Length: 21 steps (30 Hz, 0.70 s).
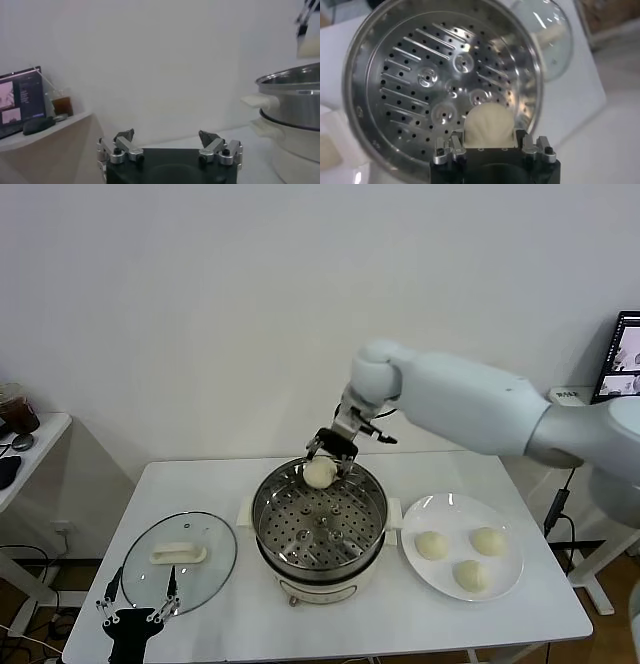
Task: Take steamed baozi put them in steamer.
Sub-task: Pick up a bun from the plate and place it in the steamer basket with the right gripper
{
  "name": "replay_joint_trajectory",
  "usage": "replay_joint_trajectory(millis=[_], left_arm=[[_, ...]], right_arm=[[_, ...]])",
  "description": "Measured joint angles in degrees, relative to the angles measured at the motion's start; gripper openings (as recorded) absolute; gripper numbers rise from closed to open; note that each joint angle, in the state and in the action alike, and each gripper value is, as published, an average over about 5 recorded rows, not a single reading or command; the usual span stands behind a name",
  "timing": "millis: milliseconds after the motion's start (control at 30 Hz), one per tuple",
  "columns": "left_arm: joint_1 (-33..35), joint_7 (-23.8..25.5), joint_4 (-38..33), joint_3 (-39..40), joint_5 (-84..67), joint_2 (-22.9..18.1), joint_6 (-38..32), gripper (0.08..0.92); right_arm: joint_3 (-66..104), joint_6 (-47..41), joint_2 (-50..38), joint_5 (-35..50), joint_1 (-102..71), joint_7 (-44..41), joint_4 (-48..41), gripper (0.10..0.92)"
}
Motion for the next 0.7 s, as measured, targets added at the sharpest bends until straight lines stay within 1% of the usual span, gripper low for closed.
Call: replay_joint_trajectory(millis=[400,700], left_arm=[[0.66,-0.03,-1.01,-0.79,0.19,-1.04,-0.17,0.823],[0.74,-0.07,-1.20,-1.03,0.32,-1.27,-0.31,0.823]], right_arm=[[0.76,10.09,4.11,-13.33,-4.72,3.99,-4.81,0.611],[3.37,14.00,6.24,-20.46,-7.18,6.11,-8.61,0.611]])
